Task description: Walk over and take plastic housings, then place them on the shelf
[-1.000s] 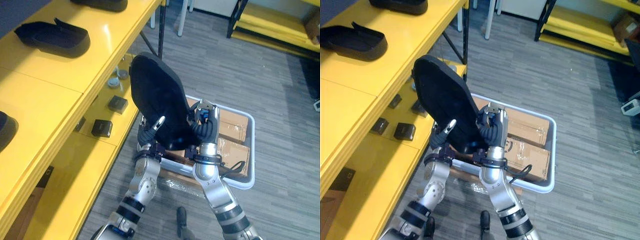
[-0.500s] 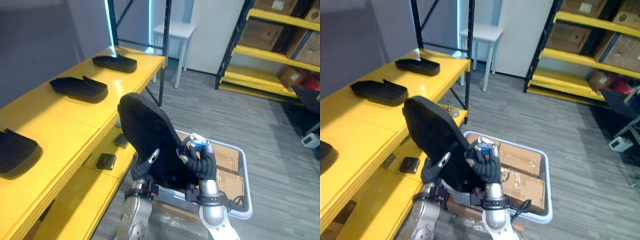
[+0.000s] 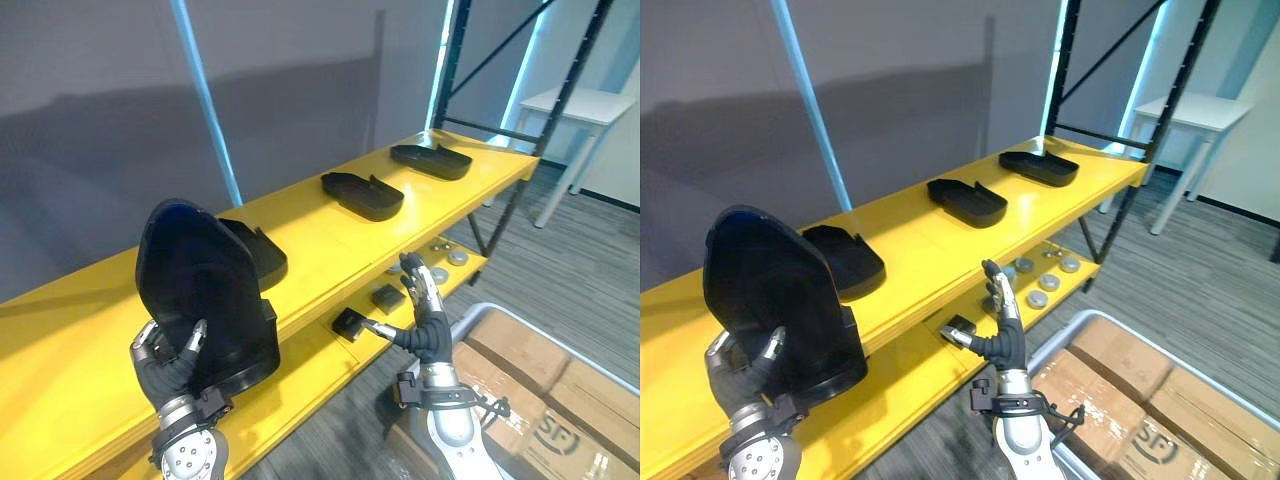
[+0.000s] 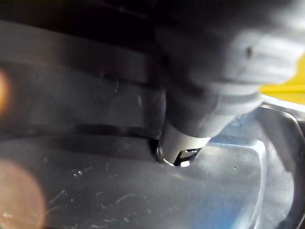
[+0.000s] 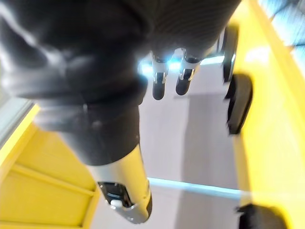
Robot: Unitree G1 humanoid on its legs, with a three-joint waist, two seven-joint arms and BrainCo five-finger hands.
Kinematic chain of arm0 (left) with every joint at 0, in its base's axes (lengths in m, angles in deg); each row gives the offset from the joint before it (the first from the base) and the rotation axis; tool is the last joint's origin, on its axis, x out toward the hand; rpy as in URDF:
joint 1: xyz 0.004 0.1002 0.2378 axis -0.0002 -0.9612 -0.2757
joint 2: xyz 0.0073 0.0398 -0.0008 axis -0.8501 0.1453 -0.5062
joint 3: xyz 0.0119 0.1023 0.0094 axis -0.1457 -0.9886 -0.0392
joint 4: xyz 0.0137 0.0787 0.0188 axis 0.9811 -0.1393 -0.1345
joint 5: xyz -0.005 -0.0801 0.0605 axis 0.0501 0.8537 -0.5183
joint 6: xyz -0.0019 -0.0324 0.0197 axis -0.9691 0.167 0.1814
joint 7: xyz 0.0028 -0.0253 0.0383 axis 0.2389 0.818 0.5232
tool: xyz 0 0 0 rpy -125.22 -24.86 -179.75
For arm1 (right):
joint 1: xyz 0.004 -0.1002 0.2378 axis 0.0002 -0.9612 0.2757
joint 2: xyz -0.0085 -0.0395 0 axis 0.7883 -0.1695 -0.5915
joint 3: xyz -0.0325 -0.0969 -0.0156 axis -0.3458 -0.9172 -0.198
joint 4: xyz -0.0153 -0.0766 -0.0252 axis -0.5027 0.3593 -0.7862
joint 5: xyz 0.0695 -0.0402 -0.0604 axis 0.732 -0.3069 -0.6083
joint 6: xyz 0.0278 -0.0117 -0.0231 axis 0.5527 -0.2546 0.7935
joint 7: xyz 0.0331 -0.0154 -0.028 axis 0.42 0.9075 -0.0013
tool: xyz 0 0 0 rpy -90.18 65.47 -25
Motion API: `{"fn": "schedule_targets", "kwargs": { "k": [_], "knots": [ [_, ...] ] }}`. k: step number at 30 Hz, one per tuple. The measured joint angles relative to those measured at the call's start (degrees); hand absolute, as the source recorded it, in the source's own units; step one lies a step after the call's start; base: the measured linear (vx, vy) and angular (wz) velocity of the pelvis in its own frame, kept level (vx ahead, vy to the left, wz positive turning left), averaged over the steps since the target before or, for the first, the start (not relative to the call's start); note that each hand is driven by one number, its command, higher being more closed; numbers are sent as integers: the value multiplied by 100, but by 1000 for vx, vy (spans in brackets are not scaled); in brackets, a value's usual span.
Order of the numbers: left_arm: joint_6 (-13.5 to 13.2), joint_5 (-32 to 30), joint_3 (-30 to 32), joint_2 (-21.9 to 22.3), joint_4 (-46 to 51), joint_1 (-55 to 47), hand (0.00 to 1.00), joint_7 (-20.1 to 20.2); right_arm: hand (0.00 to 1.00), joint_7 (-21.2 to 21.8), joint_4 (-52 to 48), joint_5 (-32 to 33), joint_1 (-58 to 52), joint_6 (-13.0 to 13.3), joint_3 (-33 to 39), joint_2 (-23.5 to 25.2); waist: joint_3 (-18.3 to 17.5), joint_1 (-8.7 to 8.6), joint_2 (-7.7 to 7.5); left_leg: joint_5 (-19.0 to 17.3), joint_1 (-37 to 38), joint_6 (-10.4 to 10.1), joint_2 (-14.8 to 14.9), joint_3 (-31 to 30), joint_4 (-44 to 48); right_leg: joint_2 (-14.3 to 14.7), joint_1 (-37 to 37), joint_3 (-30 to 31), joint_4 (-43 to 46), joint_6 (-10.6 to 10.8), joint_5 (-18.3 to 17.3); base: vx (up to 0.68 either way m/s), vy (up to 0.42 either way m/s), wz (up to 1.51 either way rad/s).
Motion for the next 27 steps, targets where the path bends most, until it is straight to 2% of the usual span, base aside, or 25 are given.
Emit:
{"fn": "schedule_targets", "kwargs": {
  "k": [1,2,3,4,5,6,7,8,10,12,14,15,16,18,21,23,27],
  "knots": [
    [56,-184,-41,40,59,35,100,35,0,25,-59,15,6,5,111,76,25,-29,-80,8,88,21,-175,-177,-118,-133,193,-386,96,111,-68,96,27,87],
    [137,-404,-44,43,186,50,100,37,0,66,-101,131,-4,10,311,158,115,-81,-204,-148,144,12,-397,-317,138,-394,379,-651,470,372,-240,134,92,158],
    [209,-774,-27,38,256,15,100,-23,0,134,-215,507,-163,69,656,109,79,-181,-19,-446,176,152,-516,-748,336,-682,391,-903,1576,256,-410,125,177,155],
    [232,-915,29,30,323,18,100,-84,0,140,-306,639,-284,99,840,108,63,-191,15,-451,291,159,-582,-909,282,-890,284,-881,2260,1,-400,132,208,171],
    [233,-1076,249,-24,579,26,100,-260,0,146,-442,788,-490,210,1145,161,68,-188,-42,-430,556,208,-711,-1178,81,-1206,-17,-513,3341,-551,-129,149,206,126],
    [220,-1090,455,-91,774,36,100,-406,0,143,-445,781,-570,280,1310,196,60,-220,-38,-412,637,329,-720,-1371,-19,-1188,-268,-22,3897,-587,-198,175,120,138],
    [206,-1090,778,-203,893,96,100,-579,0,146,-440,684,-668,295,1436,249,87,-259,-112,-401,642,384,-728,-1625,-49,-862,-654,634,4321,-563,-667,159,68,104],
    [208,-1089,885,-240,897,99,100,-653,0,145,-416,616,-734,295,1513,260,95,-283,-119,-391,646,400,-726,-1753,-69,-611,-849,952,4389,-496,-873,130,1,111],
    [231,-1071,956,-216,887,62,100,-740,0,84,-236,396,-1153,294,2036,417,141,-329,-122,-350,773,459,-755,-2145,-201,267,-1187,1924,3868,-407,-1345,127,-9,102],
    [229,-1050,952,-208,891,65,100,-755,0,4,78,326,-1429,276,2326,439,145,-467,-126,-346,797,456,-788,-2417,-221,724,-1267,2482,3090,-349,-1390,108,-46,88],
    [224,-1034,918,-203,895,80,100,-732,0,-73,574,302,-1963,217,2735,463,155,-745,-214,-359,742,368,-991,-2866,-165,1155,-1265,3552,1975,-395,-1324,126,-146,112],
    [218,-1020,914,-189,903,84,100,-732,0,-98,815,303,-2122,197,2815,487,192,-788,-294,-403,743,311,-1100,-2970,-87,1164,-1223,3735,1852,-453,-1045,124,-168,76],
    [221,-949,898,-109,904,55,100,-717,0,-96,1014,332,-2222,139,2851,500,223,-791,-236,-443,743,264,-1072,-3014,-48,1166,-1169,3638,1819,-452,-1051,123,-159,32],
    [209,-762,807,46,1132,-3,100,-632,0,-74,1586,355,-2534,-135,2783,525,243,-688,-129,-549,740,159,-863,-2989,-40,1327,-1023,3525,1512,-579,-947,128,-134,4],
    [-9,-249,700,53,1359,-149,100,-429,0,-55,1888,314,-2693,-290,2584,616,236,-622,-146,-669,741,28,-673,-2951,-31,1488,-858,3487,1221,-654,-846,124,-115,-3],
    [-60,114,679,50,1361,-234,100,-272,0,-112,2091,220,-2745,-358,2600,638,228,-614,-150,-713,759,32,-656,-2944,3,1487,-743,3371,1142,-655,-844,115,-48,17],
    [-200,921,648,54,1371,-617,100,-60,0,-245,2820,223,-2912,-489,2595,679,201,-447,-177,-820,767,76,-681,-2952,88,1455,-599,3316,1024,-643,-837,72,8,11]
  ]
}}
